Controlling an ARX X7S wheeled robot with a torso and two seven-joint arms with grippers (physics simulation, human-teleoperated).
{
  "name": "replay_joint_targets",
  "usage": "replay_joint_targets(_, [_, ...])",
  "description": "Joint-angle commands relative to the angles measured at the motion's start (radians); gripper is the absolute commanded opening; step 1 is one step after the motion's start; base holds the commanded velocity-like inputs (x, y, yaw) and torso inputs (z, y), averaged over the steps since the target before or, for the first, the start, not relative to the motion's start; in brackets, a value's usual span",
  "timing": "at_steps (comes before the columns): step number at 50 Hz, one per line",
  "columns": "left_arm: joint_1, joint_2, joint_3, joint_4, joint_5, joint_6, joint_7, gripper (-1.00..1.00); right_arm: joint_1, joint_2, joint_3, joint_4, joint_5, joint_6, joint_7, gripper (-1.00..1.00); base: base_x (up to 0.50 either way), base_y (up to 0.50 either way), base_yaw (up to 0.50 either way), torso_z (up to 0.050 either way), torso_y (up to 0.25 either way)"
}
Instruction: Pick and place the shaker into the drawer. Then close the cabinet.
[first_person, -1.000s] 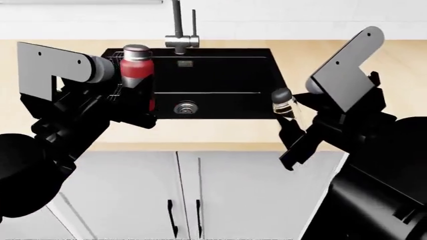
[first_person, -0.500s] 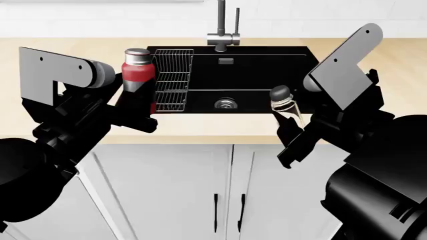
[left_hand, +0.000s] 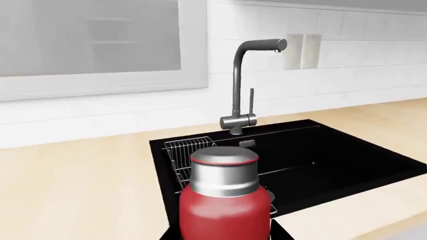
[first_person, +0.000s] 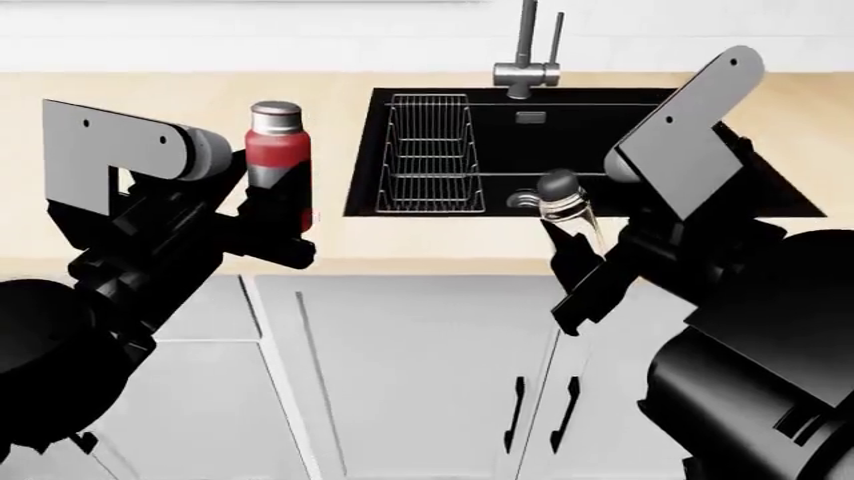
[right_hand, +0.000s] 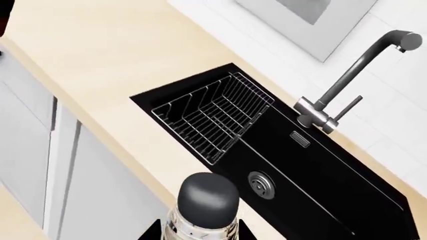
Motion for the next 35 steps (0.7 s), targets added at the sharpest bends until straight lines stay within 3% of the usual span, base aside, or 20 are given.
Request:
replay_joint_targets(1, [-0.001,-0.002,-0.004,-0.003,-0.006,0.008,-0.003,-1.00,0.024,-0.002,-0.007,0.010,-0.004,0.000,-0.001,-1.00,-0.07,0.50,0.00,0.000,0.000])
replay_joint_targets(35, [-0.011,-0.010,-0.014,-0.010,-0.009,0.010,0.009,-1.00,0.075,0.000,-0.028,0.028,0.001,0.000,-0.001,-1.00,-0.07,0.50,0.00,0.000,0.000])
